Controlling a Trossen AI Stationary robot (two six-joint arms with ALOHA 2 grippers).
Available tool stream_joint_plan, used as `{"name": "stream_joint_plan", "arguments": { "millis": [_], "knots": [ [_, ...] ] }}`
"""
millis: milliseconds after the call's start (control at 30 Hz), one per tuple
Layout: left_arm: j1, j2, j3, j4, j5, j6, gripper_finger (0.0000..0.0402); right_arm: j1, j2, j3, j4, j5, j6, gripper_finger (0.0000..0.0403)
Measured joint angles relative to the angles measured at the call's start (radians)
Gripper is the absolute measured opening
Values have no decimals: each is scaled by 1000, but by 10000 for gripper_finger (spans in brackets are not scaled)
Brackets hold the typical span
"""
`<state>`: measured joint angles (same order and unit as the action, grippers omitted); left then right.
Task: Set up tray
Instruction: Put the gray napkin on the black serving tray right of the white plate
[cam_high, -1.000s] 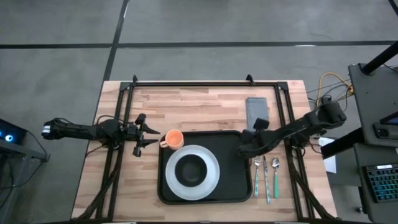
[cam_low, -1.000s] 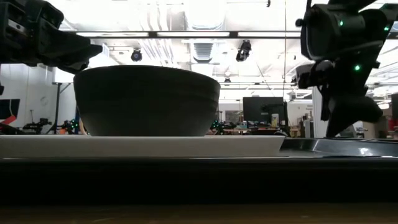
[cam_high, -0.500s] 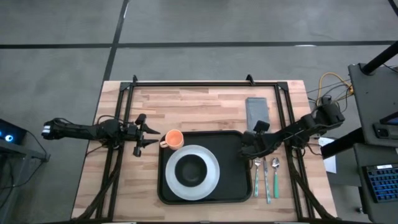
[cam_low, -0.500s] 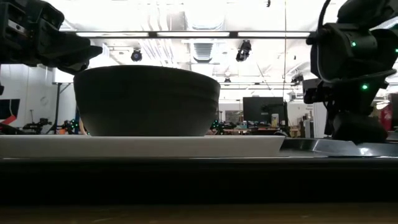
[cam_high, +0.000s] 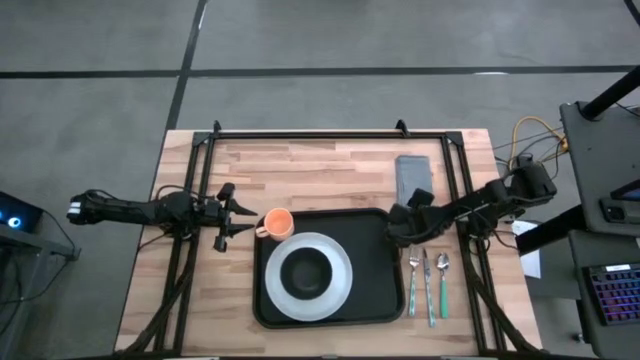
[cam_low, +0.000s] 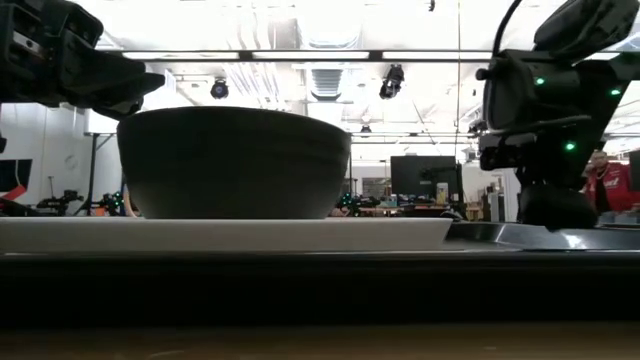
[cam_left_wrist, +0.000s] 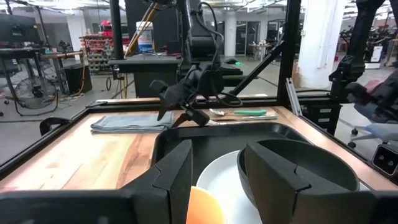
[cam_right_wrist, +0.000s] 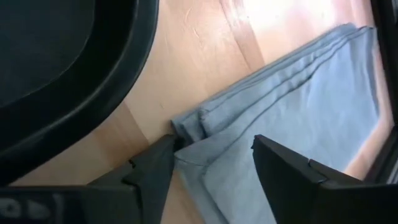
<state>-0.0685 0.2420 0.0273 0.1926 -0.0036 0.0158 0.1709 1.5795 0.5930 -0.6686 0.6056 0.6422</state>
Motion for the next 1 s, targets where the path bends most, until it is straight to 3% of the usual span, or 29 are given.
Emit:
{"name": "stream_joint_plan", "arguments": {
  "millis": [100,233,300,467,1000],
  "knots": [
    [0,0,0,0,0,0,130,-27,-1,0,16,-27,9,164],
    [0,0,0,0,0,-1,130,-51,-3,0,30,-75,3,49],
    [0,0,0,0,1,-10,130,-55,-3,0,29,-77,-6,23],
    [0,0,0,1,1,-11,130,-48,-39,15,11,-97,-6,11],
    [0,6,-1,-2,1,-12,130,-27,-361,-4,-7,-129,-4,8]
  ]
}}
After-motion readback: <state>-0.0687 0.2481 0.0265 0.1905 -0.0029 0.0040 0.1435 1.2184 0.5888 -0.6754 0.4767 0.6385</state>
